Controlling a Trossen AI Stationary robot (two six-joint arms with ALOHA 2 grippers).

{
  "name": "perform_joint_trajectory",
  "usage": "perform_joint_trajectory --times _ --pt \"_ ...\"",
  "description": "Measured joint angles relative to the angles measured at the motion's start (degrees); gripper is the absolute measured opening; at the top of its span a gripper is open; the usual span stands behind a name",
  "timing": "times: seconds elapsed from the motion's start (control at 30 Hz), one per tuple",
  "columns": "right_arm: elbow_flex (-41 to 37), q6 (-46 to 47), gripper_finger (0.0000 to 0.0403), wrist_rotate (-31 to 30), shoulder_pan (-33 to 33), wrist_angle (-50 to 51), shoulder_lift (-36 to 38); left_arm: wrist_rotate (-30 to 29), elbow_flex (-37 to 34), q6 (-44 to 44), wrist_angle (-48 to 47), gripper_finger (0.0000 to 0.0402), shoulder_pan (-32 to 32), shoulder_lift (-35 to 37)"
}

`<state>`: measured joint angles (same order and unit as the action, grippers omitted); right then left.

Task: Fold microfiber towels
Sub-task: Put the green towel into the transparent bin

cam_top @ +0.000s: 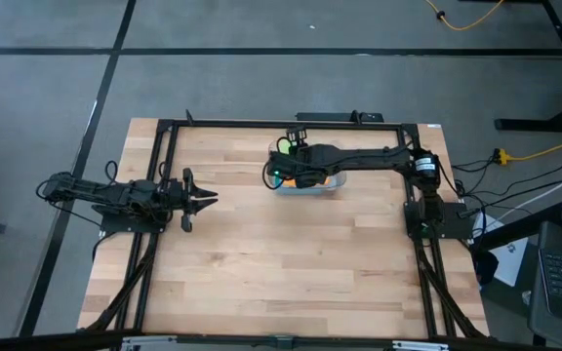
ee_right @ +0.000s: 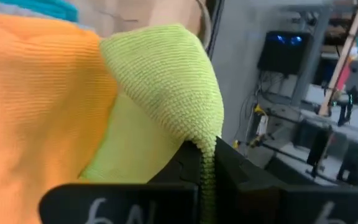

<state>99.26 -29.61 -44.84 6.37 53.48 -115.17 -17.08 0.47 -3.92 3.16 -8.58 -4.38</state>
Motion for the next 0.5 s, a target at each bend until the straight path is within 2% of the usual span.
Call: perform_joint_trajectory --times 0.13,0.3,0.5 --pt "-2.6 -3.4 0.0012 3.0 0.0 -1.0 0.1 0.0 0.0 0.0 0.0 0.0066 0.0 0.0" --pt "-4.9 -1.2 0.0015 9.2 0.0 -0.2 0.1 0.0 0.0 0.0 0.0 0.0066 0.0 0.0" --pt "-4.7 5.6 0.0076 15.9 0.0 5.0 0.1 0.0 0.0 0.0 0.0 0.0066 0.0 0.0"
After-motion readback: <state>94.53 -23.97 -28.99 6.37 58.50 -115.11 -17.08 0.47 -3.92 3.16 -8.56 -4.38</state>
